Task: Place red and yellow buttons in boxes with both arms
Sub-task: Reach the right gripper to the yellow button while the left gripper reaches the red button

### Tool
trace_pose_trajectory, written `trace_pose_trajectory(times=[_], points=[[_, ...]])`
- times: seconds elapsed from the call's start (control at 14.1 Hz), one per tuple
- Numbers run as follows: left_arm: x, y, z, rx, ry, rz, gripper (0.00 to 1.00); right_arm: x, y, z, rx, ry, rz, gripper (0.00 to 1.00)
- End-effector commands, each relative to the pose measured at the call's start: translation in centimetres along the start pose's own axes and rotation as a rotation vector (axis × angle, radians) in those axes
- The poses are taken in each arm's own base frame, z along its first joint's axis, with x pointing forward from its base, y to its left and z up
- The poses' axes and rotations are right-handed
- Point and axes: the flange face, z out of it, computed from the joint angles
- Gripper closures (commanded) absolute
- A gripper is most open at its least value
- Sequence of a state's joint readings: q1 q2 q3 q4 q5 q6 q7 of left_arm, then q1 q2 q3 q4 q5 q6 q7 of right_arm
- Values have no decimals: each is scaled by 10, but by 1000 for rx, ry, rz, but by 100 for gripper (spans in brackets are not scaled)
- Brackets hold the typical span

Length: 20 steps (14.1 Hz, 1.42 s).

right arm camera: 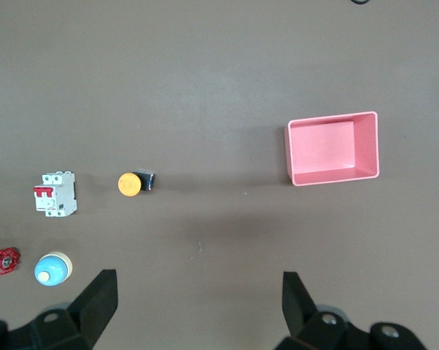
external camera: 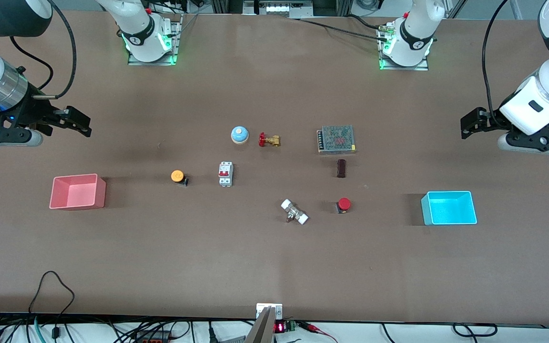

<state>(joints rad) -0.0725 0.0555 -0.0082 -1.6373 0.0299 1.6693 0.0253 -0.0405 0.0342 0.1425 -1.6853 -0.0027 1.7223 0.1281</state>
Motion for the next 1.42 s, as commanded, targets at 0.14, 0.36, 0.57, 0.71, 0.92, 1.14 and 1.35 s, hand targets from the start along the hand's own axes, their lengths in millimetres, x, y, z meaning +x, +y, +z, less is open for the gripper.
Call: trace_pose_trajectory(times=[0.14,0.36,0.57,0.71,0.92,1.14,1.35], points=[[-4,3,-9,16,0,1,0,-4,2,0,16,-11,1,0],[-4,7,-9,16,1,8,0,-3,2,2,16,-14,7,0],[0,7,0,16,-13,13,0,-4,-14,19,15,-40,-26,0],[6,8,18,8,-51,18,0,-4,-31,42,16,-73,-56,0],[8,21,48,-3,-161,43,0,-12,-72,85,26,-22,-55,0],[14,58,80,2,-221,104,0,-20,-107,135,40,2,52,0],[47,110,128,5,-146,63,0,-16,-124,180,73,14,62,0]])
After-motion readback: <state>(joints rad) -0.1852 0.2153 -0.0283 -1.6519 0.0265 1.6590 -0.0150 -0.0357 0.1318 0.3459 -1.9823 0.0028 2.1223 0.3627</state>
